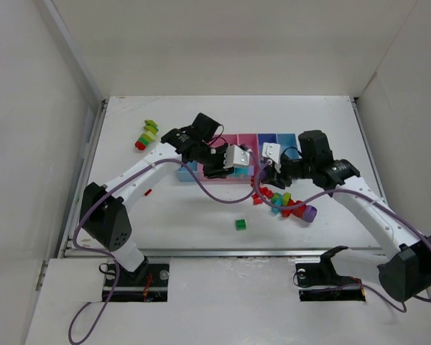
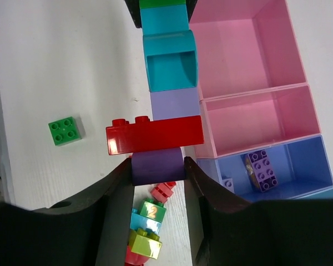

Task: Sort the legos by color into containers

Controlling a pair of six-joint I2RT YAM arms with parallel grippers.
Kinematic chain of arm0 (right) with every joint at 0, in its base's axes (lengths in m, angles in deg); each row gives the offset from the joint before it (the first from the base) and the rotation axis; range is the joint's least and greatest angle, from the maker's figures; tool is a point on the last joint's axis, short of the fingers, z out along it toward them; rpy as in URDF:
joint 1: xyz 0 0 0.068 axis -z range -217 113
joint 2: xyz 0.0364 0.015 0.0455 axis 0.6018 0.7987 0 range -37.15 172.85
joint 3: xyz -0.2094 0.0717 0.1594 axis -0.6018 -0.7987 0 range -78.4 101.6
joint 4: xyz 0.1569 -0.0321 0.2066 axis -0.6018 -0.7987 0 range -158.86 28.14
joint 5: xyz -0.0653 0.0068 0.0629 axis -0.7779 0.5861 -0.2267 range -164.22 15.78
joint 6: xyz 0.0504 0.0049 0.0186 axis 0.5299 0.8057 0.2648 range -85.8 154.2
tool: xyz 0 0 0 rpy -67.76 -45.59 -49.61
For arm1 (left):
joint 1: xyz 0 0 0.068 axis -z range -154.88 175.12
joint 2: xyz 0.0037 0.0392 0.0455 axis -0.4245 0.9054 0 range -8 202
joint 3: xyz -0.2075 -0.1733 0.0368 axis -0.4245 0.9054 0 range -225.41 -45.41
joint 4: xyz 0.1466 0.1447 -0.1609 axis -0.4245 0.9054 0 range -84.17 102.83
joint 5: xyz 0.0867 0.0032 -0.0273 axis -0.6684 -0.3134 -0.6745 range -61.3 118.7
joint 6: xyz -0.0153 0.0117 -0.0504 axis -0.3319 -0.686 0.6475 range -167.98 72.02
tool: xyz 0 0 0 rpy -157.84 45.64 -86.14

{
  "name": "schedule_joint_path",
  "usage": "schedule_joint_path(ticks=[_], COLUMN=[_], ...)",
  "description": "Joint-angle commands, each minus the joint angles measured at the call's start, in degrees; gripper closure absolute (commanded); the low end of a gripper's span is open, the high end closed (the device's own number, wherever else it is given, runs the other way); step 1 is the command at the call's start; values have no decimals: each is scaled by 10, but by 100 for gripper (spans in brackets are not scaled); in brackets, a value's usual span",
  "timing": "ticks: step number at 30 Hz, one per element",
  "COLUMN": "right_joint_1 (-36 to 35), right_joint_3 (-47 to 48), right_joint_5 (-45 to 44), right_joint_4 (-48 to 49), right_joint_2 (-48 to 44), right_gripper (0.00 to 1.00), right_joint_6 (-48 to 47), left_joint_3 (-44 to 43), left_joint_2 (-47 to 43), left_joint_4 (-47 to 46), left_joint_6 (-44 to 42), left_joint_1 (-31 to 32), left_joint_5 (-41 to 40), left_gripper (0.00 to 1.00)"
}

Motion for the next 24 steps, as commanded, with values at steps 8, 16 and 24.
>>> schedule_joint_path(ticks=[8, 16, 24], right_joint_1=[-9, 7, 12], right_joint_3=[-4, -20, -20], right_joint_5=[-48, -97, -120], right_joint_4=[-10, -10, 6], right_joint_2=[-16, -43, -43], right_gripper=[86, 91, 91], right_joint_6=[-23, -18, 0], left_joint_3=[-12, 21, 32], left_joint_2=[-32, -42, -42], left_joint_4=[-1, 4, 4], left_joint_6=[-4, -4, -4], left_joint_1=[-4, -22, -22], left_joint_5=[4, -8, -13], left_gripper=[100, 100, 100])
